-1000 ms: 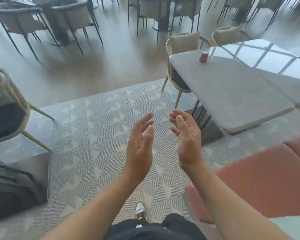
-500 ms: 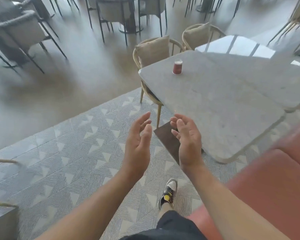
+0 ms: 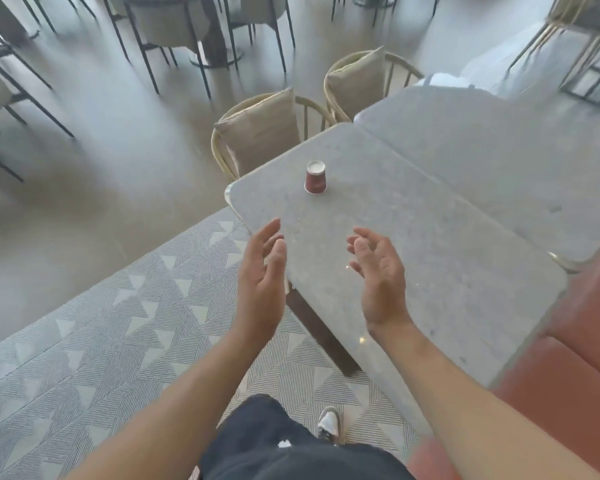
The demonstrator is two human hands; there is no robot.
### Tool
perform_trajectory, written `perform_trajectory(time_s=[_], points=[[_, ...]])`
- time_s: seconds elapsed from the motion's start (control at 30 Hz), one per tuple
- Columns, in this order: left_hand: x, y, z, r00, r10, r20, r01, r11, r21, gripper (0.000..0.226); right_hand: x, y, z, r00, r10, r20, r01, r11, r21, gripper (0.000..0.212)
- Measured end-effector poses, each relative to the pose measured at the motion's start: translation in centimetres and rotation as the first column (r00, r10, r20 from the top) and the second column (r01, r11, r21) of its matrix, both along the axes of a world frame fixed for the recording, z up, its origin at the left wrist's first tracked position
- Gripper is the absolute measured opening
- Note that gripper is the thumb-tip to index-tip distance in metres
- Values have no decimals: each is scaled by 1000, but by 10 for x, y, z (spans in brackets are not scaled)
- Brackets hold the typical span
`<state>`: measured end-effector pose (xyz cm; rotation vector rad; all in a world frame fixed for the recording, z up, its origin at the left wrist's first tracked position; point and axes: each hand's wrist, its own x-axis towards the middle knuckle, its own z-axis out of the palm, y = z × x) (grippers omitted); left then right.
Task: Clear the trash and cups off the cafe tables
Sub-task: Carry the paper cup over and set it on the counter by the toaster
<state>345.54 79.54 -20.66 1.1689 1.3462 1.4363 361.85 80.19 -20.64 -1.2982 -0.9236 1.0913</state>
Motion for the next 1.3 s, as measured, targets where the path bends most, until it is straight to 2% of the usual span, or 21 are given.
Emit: perform_trajectory(time_s=[0.2,0.37,0.53,0.67,0.8,0.93,1.07,1.3], points=[[5,111,-11,998,-60,-14,59,998,-28,38,11,86,-11,997,-77,18,77,996,-44,45],[1,223,-38,977,-184,-110,179,982,-55,43,7,180,-27,987,-146,66,150,987,-63,31],[-8,323,-76,924,-327,-200,287,936,-206,59,-8,259,-47,969,-239,59,245,961,-127,41],[-10,384,-107,839,-441,-318,346,884,-314,78,-15,307,-59,960,-263,94,277,943,-186,35],[-8,428,-140,724,-563,-398,396,812,-429,94,-22,335,-74,950,-293,108,311,918,-246,38],[4,454,-165,628,-639,-444,439,763,-475,106,-25,338,-87,934,-332,132,357,887,-294,44],[15,469,-183,490,-697,-523,465,717,-519,100,-21,323,-93,908,-388,160,420,841,-342,47],[29,468,-191,415,-741,-527,469,671,-574,63,-3,282,-87,824,-534,188,565,753,-337,51]])
